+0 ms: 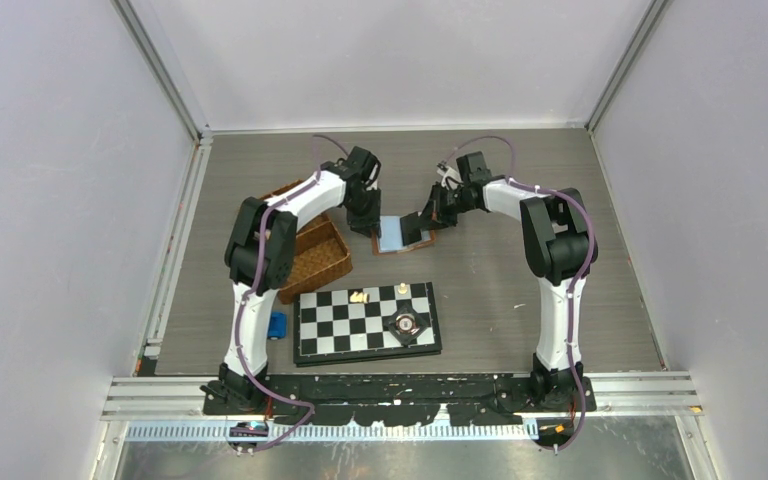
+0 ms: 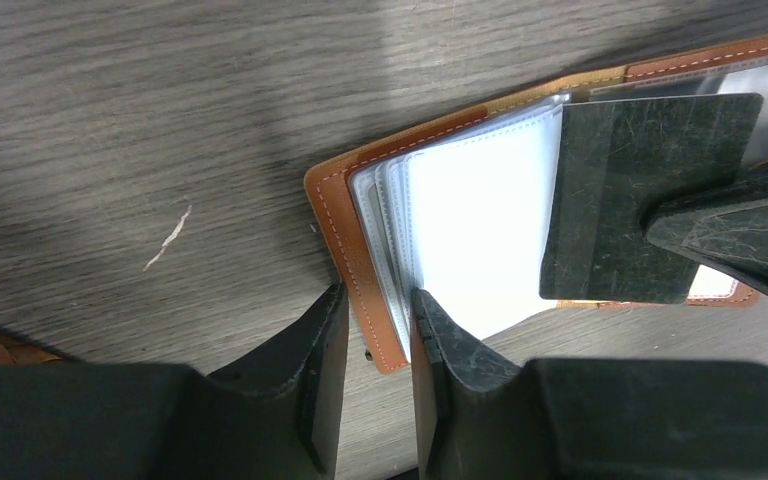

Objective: Put the credit cards into the card holder
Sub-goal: Insert the credit card into the card holder.

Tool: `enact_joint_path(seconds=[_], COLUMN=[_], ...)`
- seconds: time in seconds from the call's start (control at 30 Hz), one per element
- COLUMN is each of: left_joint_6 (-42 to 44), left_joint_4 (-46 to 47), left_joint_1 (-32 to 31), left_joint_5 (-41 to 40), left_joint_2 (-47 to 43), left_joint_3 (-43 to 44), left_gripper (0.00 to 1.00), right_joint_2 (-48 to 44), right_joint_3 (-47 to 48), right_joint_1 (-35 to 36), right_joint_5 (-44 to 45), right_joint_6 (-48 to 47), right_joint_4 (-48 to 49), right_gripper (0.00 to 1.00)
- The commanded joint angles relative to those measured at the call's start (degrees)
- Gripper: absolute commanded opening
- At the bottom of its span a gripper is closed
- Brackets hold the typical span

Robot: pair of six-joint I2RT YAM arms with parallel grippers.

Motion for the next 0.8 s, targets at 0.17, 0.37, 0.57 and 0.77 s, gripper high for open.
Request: enact_joint_path(seconds=[0.17,0.37,0.57,0.77], left_joint_6=[0.53,0.52,0.43,0.38], left_joint_4=[-1.32,-1.49,-1.77,-1.85], left_joint_1=[0.39,0.48,0.56,0.65], left_joint_5=[-2.06,-1.88,-1.96,-1.85], left_joint_2=[2.61,2.80,2.69,2.50], left_joint_3=[-0.20,-0.13,-0.12,-0.05], left_gripper=[0.24,0.22,0.20,0.19], right_joint_2=[-1.93,-3.00,-3.85,-3.85], right_joint_3=[-7.44,-11.07,-13.33,-14.07], right_joint_1=[0.55,0.56,0.56,0.55], right_joint_5=[-0.10,0.97,2.07,1.98], right_joint_6=[5.90,8.40,10.49,10.95], right_joint_4=[13.85,20.45,24.34,25.56], right_gripper=[0.00,0.00,0.00,0.01])
